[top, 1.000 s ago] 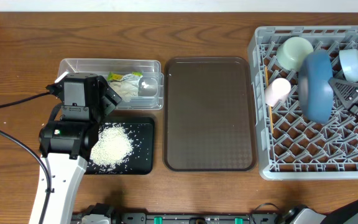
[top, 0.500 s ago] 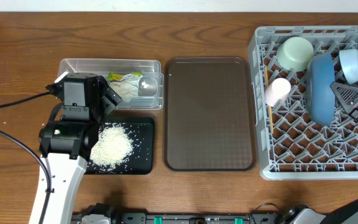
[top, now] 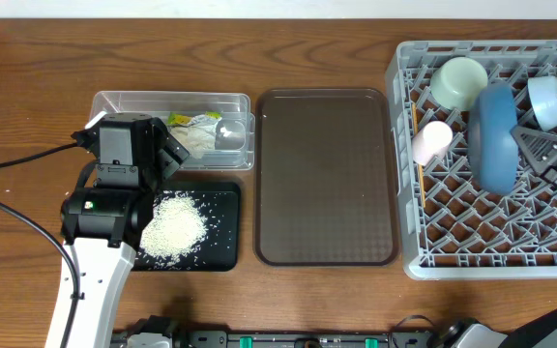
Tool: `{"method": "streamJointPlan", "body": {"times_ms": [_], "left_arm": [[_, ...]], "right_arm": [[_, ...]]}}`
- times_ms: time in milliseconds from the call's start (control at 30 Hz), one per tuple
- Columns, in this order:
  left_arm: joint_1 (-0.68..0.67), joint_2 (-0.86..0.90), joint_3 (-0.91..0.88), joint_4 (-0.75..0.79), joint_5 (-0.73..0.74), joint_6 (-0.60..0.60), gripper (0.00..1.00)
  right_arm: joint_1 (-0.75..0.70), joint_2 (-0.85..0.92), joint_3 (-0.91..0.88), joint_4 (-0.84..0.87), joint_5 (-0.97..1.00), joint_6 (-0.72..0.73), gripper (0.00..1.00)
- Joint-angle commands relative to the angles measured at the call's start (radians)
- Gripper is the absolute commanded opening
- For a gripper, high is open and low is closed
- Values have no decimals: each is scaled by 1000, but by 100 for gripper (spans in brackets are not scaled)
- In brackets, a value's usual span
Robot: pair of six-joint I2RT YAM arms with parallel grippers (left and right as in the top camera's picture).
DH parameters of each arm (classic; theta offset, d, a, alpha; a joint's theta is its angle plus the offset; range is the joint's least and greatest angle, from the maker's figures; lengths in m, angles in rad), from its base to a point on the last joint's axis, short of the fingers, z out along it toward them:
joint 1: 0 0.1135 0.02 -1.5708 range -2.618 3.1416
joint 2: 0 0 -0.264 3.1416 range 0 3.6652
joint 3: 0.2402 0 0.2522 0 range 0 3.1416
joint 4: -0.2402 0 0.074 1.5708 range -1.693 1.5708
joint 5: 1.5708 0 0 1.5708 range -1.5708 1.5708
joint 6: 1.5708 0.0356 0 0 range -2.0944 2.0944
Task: Sort waste into correct bins and load items into the dishwasher rack
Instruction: 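Lower the blue bowl into the rack's front right area and release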
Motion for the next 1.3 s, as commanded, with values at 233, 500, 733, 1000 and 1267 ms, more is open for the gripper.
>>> {"method": "streamJointPlan", "body": {"times_ms": [233,500,733,1000,1267], "left_arm": [[5,3,0,-2,-15,6,95],[5,3,0,-2,-15,6,95],[5,3,0,-2,-15,6,95],[5,3,0,-2,-15,6,95],[5,3,0,-2,-15,6,95]], "right_arm": [[19,5,-5,16,-17,7,1],[16,5,-7,-11,46,6,1],[-30,5,-7,-12,75,6,1],[-95,5,-7,-27,189,6,2],[-175,5,-7,-22,312,22,2]]}}
